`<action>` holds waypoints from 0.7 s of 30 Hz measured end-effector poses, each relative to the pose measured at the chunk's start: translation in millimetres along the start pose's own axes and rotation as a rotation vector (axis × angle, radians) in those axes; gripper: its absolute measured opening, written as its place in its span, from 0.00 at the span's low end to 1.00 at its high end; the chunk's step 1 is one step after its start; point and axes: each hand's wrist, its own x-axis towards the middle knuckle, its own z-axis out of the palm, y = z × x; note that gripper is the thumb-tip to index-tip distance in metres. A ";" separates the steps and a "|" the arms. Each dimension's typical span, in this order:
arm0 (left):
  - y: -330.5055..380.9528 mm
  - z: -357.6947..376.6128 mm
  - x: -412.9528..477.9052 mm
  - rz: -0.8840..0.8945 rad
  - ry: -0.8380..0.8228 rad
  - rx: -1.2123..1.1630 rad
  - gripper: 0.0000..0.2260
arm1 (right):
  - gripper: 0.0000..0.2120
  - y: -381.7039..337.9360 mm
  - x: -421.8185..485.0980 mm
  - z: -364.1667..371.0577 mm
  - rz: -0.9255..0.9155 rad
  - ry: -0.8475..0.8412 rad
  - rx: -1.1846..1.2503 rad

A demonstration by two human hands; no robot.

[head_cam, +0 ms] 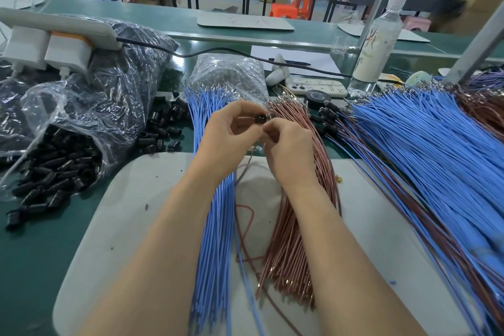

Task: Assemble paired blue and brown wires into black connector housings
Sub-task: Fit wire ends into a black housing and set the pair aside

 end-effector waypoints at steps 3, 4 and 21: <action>-2.4 -7.5 3.9 0.009 0.127 0.013 0.11 | 0.07 1.3 5.1 -8.1 0.087 -0.037 0.065; -2.6 -10.4 4.9 0.022 0.173 0.022 0.12 | 0.06 2.7 7.4 -12.5 0.108 -0.003 0.072; -4.9 -13.1 8.6 0.054 0.258 0.046 0.12 | 0.18 10.1 23.2 16.8 0.118 -0.233 -0.394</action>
